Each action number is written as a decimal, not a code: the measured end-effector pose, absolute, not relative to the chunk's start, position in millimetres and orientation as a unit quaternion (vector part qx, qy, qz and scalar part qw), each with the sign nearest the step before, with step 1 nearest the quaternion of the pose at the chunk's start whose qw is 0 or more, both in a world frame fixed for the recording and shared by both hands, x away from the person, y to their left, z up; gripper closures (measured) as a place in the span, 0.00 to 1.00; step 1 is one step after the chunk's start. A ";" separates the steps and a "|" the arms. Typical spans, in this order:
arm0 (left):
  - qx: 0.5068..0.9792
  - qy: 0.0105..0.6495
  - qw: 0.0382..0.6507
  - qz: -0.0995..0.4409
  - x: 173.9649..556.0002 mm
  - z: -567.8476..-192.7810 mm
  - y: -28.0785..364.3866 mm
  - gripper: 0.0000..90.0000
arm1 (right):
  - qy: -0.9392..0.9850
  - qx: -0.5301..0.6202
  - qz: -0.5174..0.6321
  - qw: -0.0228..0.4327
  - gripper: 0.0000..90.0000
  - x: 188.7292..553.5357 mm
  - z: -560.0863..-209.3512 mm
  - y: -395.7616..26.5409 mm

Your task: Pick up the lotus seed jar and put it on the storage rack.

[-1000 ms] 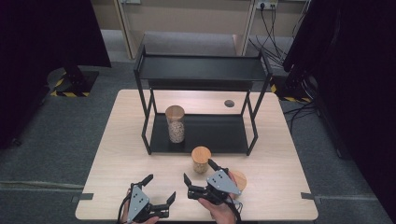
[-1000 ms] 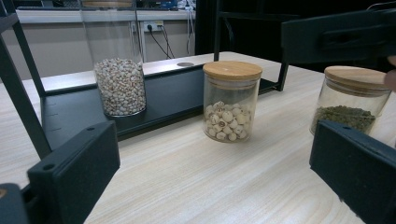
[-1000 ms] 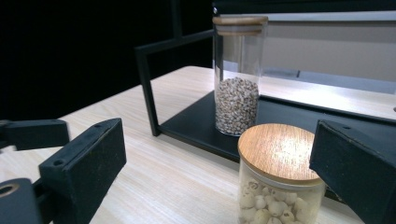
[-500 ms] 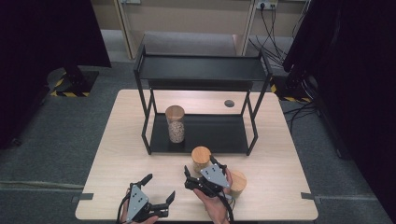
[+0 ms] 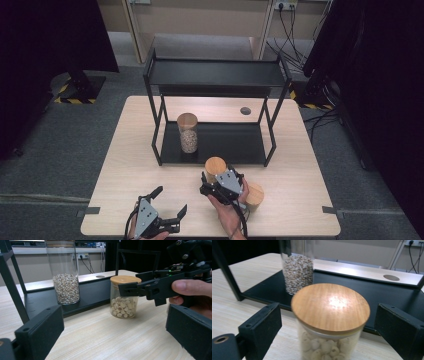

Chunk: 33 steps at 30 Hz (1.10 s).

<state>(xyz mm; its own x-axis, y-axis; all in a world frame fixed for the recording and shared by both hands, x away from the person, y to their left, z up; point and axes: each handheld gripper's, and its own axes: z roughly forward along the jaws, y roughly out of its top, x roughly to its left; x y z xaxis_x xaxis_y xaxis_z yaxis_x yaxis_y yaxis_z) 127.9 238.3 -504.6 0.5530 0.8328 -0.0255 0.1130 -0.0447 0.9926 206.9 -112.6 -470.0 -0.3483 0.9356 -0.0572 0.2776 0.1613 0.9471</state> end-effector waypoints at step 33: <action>0.656 0.361 0.589 0.303 128.3 -504.6 238.7 0.01 | 0.683 0.443 0.477 0.331 0.28 220.6 -467.2 -114.8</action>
